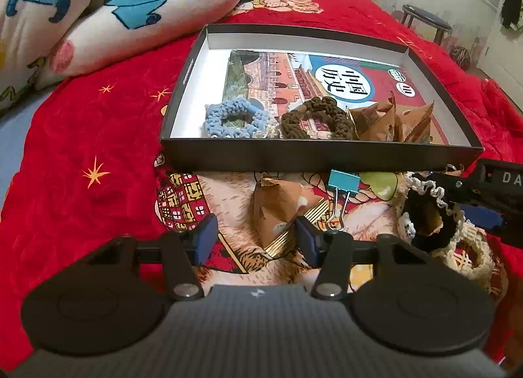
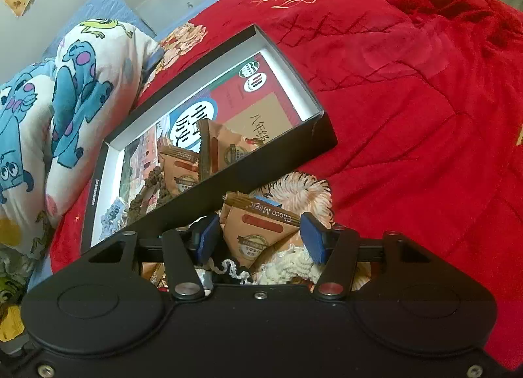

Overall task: Organize objects
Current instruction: 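Close the left gripper on its brown packet while the right closes on the 'Choco Magic' packet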

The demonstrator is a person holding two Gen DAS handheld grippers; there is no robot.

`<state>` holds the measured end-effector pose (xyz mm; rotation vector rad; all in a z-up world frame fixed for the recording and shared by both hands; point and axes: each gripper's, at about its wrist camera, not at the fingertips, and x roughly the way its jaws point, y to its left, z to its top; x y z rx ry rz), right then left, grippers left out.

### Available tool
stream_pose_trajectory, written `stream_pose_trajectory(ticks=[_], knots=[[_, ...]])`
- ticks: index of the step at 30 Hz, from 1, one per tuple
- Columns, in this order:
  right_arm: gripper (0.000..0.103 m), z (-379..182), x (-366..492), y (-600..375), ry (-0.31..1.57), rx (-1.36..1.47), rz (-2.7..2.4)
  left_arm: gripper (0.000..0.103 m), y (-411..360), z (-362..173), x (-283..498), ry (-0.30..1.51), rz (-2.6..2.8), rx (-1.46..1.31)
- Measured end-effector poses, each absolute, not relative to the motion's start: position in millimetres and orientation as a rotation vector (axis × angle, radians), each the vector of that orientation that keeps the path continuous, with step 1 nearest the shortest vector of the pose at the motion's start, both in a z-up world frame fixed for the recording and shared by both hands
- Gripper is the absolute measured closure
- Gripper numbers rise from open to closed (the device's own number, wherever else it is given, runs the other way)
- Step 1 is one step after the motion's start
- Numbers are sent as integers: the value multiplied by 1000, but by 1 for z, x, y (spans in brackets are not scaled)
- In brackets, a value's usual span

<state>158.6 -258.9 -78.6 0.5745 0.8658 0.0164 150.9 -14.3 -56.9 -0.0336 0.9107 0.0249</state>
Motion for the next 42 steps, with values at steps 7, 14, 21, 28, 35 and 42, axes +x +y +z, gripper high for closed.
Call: stream_pose_trajectory(ticks=[7, 14, 21, 28, 35, 42], knots=[[49, -79, 160, -244, 843, 488, -17, 37, -11, -59, 152, 925, 31, -73], [51, -79, 158, -233, 819, 420, -39, 37, -12, -61, 151, 907, 59, -65], [52, -81, 160, -237, 824, 458, -27, 50, -26, -66, 147, 863, 67, 45], [54, -81, 163, -238, 832, 468, -27, 76, -36, -67, 145, 849, 30, 103], [56, -80, 163, -234, 831, 442, -39, 78, -33, -66, 146, 867, 29, 82], [58, -79, 161, -236, 827, 450, -43, 78, -33, -67, 146, 874, 33, 83]])
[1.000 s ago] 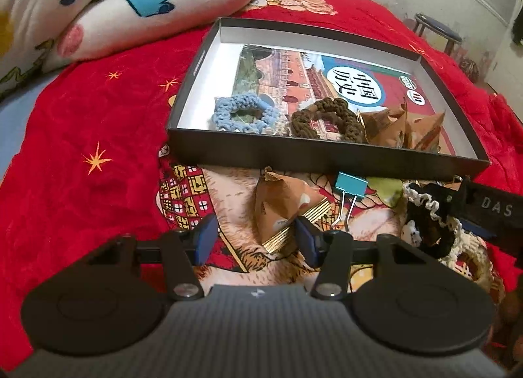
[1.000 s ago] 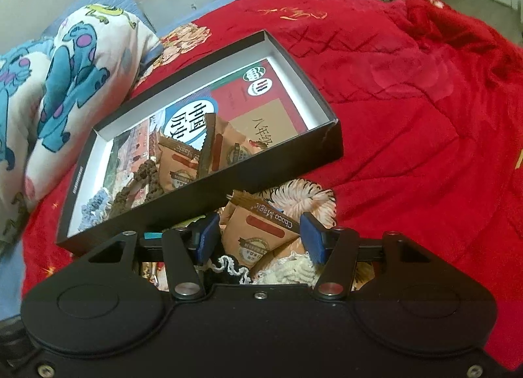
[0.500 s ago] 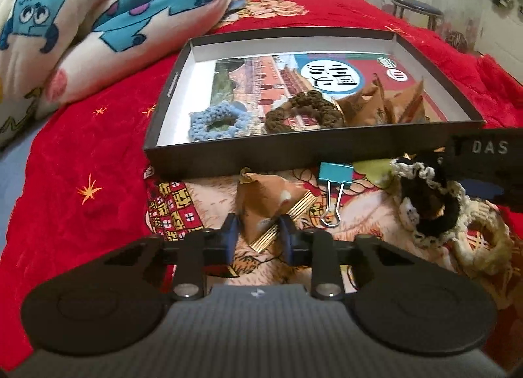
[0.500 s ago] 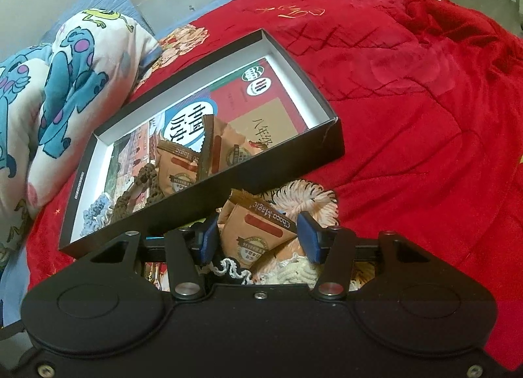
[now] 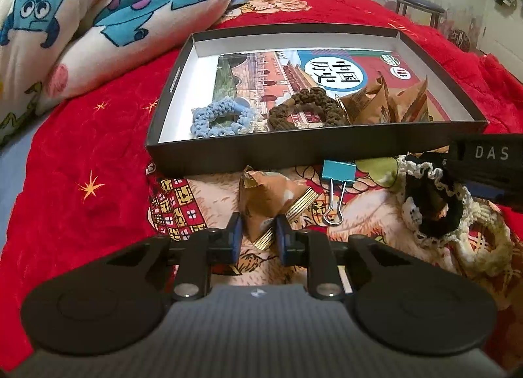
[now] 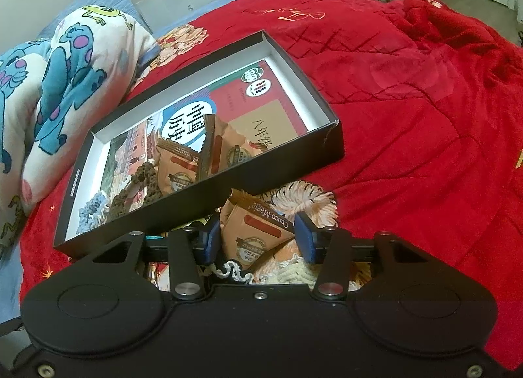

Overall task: Organize objects
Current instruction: 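Close the left gripper on its brown packet while the right closes on the 'Choco Magic' packet, then lift both packets off the quilt and carry them toward the box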

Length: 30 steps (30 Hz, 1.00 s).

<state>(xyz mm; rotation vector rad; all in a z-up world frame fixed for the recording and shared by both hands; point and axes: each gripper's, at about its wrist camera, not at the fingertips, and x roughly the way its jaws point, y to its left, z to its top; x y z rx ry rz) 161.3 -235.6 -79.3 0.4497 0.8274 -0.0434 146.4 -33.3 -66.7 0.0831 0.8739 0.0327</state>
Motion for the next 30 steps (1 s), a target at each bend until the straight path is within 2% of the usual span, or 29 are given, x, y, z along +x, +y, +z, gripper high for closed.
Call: stream_pose_trajectory(ticks=[14, 30], knots=[[59, -74, 150, -241, 817, 482, -53, 82, -31, -62, 142, 858, 51, 81], [59, -56, 144, -232, 739, 370, -105, 82, -27, -59, 140, 845, 72, 54]])
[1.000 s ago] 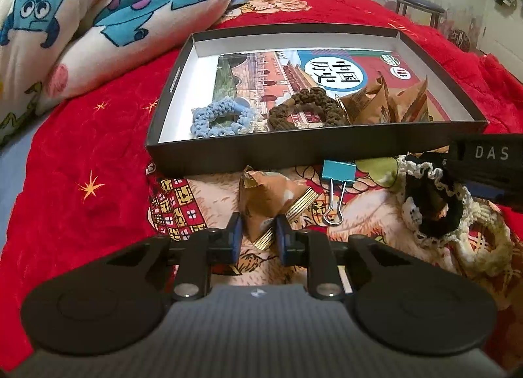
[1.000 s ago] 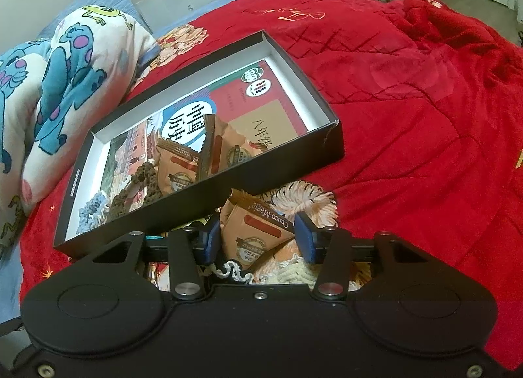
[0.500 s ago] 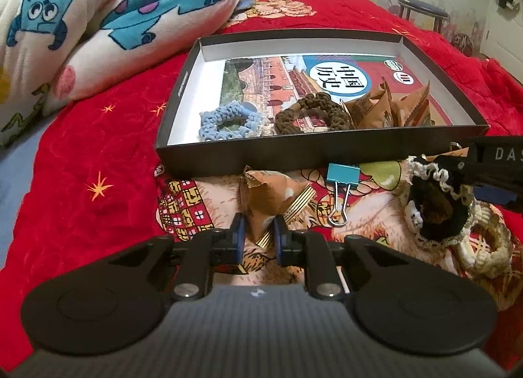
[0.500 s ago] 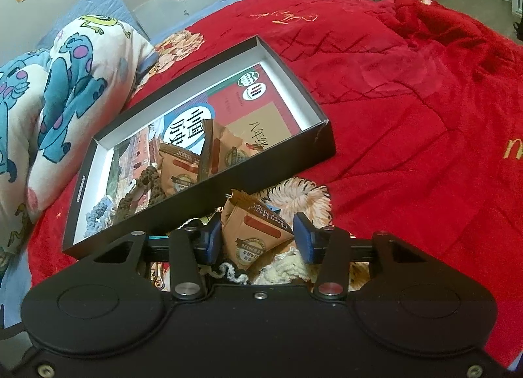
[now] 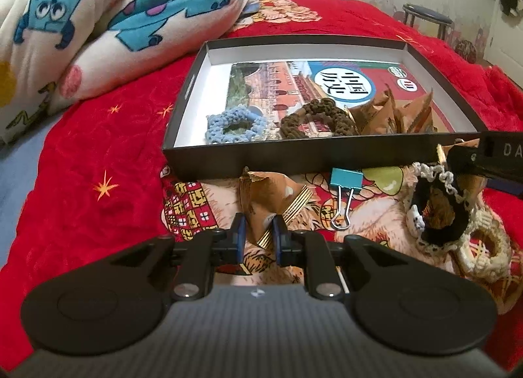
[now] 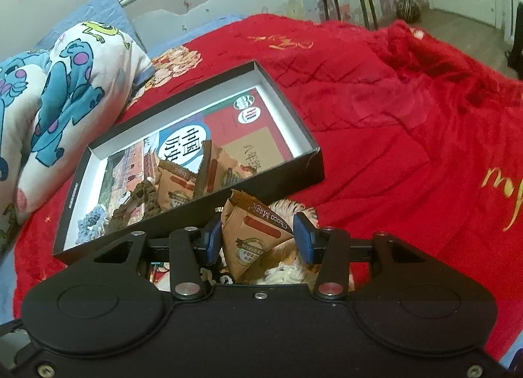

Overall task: Organize objects
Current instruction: 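Lift both packets off the quilt and carry them toward the box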

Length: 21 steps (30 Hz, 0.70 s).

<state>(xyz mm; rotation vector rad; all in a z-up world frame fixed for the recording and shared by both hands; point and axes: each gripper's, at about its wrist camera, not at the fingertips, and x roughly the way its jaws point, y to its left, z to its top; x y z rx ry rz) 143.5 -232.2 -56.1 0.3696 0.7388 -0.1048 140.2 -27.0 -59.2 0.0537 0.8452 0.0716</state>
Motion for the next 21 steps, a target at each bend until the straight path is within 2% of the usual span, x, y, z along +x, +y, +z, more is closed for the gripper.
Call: stream_pose_trajectory(ticks=[21], knots=[[59, -32, 136, -226, 601, 332, -77, 85, -10, -40, 135, 787, 86, -68]])
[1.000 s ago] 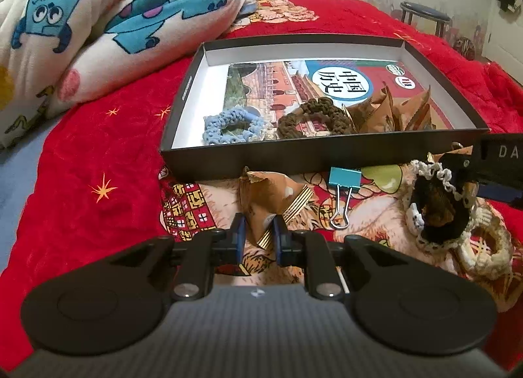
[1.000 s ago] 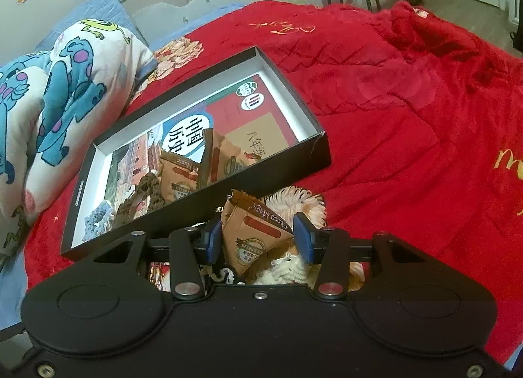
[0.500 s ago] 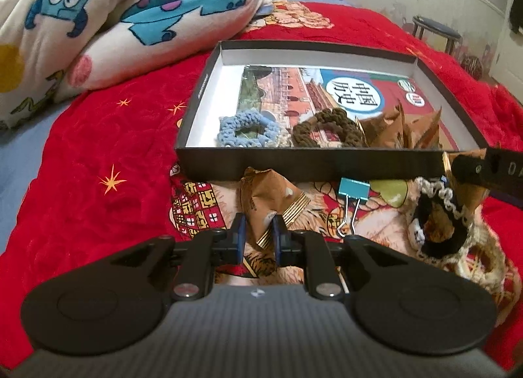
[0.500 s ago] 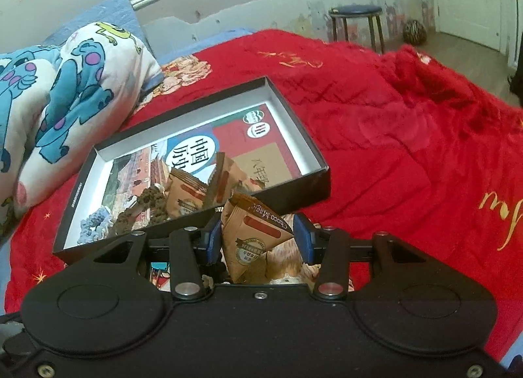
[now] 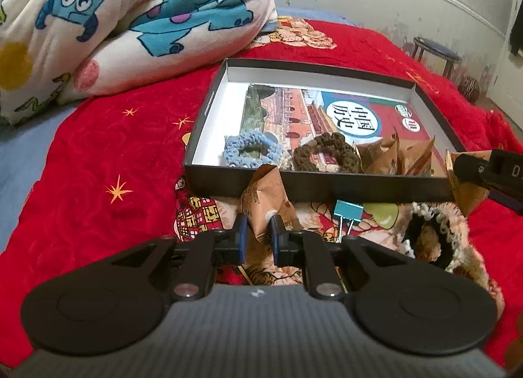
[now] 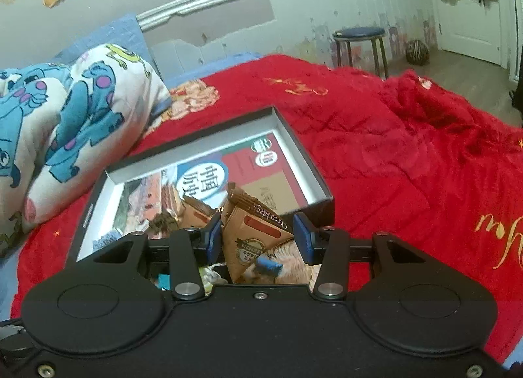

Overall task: Organize objects
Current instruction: 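Lift both packets off the quilt and carry them toward the box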

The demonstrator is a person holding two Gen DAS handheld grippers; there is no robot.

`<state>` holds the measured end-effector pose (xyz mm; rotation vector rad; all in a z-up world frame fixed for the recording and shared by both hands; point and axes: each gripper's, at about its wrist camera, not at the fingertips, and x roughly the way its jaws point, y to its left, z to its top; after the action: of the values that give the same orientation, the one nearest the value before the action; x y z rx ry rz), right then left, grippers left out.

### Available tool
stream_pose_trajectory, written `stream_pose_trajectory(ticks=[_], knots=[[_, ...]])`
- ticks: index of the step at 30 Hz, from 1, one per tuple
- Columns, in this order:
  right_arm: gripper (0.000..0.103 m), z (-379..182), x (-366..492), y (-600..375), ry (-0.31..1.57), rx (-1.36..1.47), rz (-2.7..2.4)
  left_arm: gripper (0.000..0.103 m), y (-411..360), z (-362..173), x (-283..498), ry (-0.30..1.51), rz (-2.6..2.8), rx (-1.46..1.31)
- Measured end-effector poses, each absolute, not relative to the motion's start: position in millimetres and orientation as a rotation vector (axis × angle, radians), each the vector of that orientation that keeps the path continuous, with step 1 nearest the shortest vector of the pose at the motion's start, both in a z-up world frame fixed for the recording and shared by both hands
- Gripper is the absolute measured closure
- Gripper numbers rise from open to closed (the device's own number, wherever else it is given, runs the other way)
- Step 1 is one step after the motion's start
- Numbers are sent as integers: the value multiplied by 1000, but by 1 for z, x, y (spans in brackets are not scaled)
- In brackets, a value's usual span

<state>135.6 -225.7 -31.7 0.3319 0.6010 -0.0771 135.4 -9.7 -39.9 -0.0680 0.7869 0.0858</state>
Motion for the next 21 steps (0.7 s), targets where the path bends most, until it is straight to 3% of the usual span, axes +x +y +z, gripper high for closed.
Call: stream_pose_trajectory(ticks=[21], knots=[[59, -2, 135, -229, 462, 388, 10, 93, -8, -26, 133, 755, 61, -116]])
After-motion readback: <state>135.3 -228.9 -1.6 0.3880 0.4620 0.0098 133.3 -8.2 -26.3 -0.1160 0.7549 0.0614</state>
